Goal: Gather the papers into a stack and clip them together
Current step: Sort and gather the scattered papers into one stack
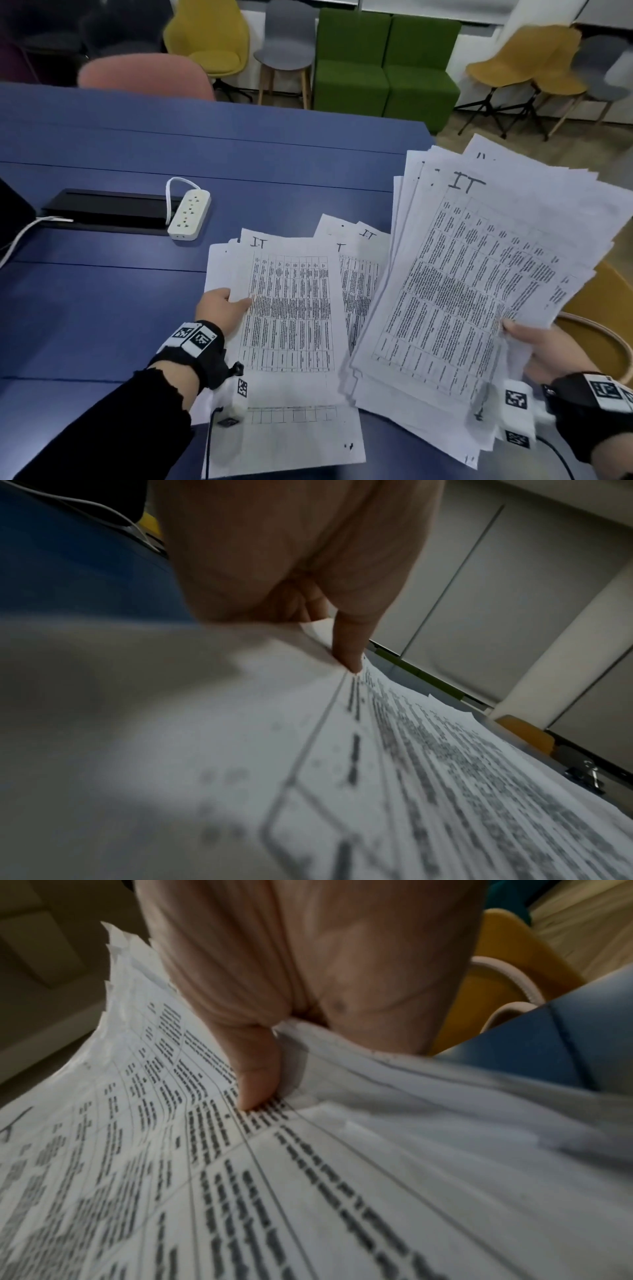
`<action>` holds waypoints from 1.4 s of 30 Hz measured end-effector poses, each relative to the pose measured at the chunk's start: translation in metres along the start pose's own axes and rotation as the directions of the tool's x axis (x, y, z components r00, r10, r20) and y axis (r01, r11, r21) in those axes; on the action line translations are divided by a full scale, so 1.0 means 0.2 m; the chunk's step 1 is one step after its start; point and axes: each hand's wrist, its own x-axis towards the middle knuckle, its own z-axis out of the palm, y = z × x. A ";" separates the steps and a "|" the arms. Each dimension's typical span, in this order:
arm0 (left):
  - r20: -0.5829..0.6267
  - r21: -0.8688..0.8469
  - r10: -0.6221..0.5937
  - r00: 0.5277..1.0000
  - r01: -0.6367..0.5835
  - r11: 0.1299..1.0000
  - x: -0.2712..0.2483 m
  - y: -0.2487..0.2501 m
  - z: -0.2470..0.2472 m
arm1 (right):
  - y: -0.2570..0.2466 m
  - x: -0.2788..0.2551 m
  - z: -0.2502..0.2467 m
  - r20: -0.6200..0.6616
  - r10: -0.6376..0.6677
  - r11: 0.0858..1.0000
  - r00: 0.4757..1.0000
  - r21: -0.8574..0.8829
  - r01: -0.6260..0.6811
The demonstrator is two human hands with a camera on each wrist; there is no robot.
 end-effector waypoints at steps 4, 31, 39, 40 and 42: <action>0.031 0.020 0.055 0.998 -0.055 0.998 -0.02 -0.01 -0.06 | -0.06 0.03 -0.02 -0.100 -0.013 1.000 0.995 -0.007 0.012; 0.565 -0.500 0.166 0.808 0.176 0.848 -0.25 0.05 0.04 | 0.44 -0.05 0.52 0.282 0.176 0.984 0.943 -0.025 -0.177; 0.278 -0.144 0.143 0.950 -0.106 0.984 -0.19 0.11 0.19 | 0.35 -0.04 0.44 -0.051 0.086 0.951 0.995 -0.294 -0.098; 0.211 -0.104 0.123 0.970 -0.103 0.989 -0.18 0.12 0.20 | 0.34 -0.02 0.40 -0.135 0.057 0.929 0.989 -0.356 -0.102; 0.182 -0.068 0.084 0.980 -0.073 0.995 -0.18 0.15 0.21 | 0.32 0.02 0.36 -0.230 0.008 0.869 0.973 -0.480 -0.121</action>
